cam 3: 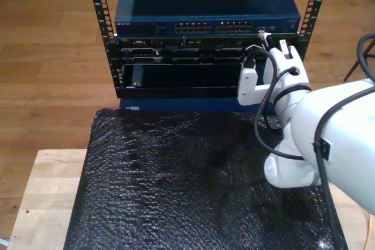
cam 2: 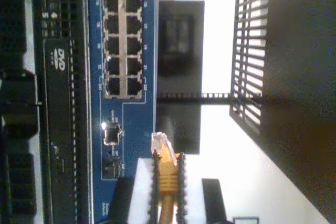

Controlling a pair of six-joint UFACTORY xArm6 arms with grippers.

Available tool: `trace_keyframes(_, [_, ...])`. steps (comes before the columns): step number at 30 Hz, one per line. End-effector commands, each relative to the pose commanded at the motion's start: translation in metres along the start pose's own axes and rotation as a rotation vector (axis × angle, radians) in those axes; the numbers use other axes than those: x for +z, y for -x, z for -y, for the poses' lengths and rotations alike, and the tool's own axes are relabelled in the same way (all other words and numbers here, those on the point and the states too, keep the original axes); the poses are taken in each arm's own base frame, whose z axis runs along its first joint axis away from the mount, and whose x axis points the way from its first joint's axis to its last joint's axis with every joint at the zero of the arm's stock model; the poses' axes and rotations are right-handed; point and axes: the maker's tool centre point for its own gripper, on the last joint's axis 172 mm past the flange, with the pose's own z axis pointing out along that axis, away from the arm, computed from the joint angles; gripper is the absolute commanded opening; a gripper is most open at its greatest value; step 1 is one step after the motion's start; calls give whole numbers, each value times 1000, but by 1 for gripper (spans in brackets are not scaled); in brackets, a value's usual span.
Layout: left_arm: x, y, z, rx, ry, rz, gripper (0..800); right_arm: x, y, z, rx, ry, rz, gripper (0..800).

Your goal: Grab the cable and plug it in

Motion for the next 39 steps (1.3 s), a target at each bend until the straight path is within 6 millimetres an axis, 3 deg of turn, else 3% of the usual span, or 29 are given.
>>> trace_keyframes(13, [0,0,0,0,0,0,800,13,-10,11,28,34,50,0])
trace_keyframes(24, [0,0,0,0,0,0,800,29,-6,6,78,70,132,0])
trace_keyframes(29, [0,0,0,0,0,0,800,28,-24,5,89,74,117,0])
trace_keyframes(39, [0,0,0,0,0,0,800,26,-35,11,114,64,146,0])
